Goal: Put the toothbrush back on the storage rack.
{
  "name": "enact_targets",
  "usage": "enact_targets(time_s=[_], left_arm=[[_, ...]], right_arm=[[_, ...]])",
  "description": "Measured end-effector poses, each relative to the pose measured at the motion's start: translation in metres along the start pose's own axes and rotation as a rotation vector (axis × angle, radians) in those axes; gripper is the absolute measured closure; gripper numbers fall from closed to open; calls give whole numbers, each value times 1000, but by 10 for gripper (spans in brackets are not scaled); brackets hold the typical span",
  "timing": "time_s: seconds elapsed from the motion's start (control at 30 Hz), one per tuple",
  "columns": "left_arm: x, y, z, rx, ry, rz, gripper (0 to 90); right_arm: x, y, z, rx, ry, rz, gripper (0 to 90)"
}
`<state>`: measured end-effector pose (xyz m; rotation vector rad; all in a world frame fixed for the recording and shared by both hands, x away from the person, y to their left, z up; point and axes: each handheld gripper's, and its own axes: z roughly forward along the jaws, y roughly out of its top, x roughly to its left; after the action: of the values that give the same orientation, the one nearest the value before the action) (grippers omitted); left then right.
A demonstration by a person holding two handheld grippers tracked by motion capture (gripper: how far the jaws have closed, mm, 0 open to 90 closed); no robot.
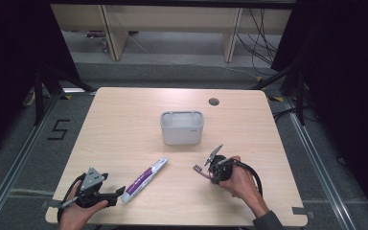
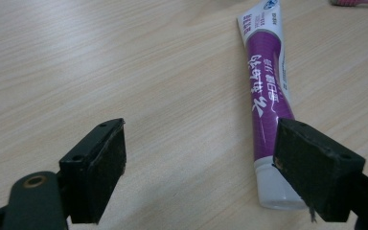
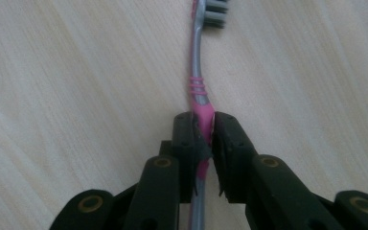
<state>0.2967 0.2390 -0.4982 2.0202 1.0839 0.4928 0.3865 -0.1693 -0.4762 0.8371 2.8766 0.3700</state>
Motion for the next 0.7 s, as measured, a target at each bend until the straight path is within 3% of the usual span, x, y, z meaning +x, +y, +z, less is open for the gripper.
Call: enact_targets(time_s=[0.3,0.43,0.53,0.7], left_arm=[[-1,-1,2,-4,4,-6,182],[-1,-1,1,-4,5,-8,185],[-1,-1,1,-3,-2,-4,186],[0,-1,1,-2,8,-7,188]], right_arm=[[2,5,1,53,0,-10,809],[3,7,2,61,-4,-40,811],[5,9,1,109,-8,-55,823],[6,9,0,100,-9,-71,824]])
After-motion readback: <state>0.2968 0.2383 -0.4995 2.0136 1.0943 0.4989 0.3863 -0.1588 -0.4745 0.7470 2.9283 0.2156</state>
